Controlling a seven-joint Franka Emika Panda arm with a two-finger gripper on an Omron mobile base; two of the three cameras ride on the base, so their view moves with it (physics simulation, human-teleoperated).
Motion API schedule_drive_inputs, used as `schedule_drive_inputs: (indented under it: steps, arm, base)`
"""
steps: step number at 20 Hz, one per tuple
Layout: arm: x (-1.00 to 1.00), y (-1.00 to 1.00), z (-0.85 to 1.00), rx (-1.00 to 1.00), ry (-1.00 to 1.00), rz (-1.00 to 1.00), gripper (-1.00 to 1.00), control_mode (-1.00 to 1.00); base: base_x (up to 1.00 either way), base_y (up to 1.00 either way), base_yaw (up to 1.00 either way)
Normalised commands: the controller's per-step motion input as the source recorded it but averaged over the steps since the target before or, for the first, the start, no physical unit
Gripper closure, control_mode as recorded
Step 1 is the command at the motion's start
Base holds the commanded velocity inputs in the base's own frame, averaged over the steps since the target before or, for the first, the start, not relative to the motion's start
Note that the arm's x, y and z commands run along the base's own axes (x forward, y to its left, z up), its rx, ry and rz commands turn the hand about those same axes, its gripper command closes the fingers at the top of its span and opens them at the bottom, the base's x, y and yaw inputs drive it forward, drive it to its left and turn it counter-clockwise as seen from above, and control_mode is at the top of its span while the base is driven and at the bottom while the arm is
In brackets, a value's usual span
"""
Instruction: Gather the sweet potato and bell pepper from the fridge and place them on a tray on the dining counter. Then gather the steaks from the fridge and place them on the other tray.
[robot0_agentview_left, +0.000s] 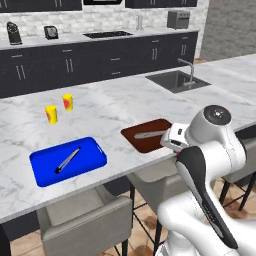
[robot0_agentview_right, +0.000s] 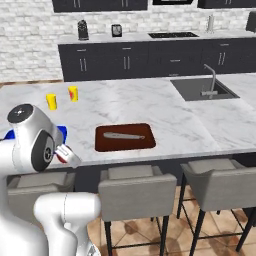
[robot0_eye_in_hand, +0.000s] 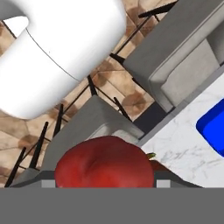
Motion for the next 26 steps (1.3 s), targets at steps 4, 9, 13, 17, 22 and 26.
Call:
schedule_drive_inputs:
  steps: [4,9,13,17,22,26]
  arm:
    - [0.46,-0.08,0.00,0.00,0.00,0.00,1.00,-1.00]
    - [0.53,-0.05,0.00,0.00,0.01,0.00,1.00,-1.00]
    - [0.61,-0.04,-0.06,0.00,0.02,0.00,1.00,-1.00]
    - [0.58,-0.27,-0.09,0.00,0.00,0.00,1.00,-1.00]
    - [0.50,-0.32,-0.20,0.00,0.00,0.00,1.00,-1.00]
    - [0.48,-0.26,-0.21,0.00,0.00,0.00,1.00,-1.00]
  base:
    - [0.00,0.00,0.00]
    - [0.00,0.00,0.00]
    - [0.00,0.00,0.00]
    - [0.00,0.00,0.00]
    - [0.00,0.00,0.00]
    - [0.00,0.00,0.00]
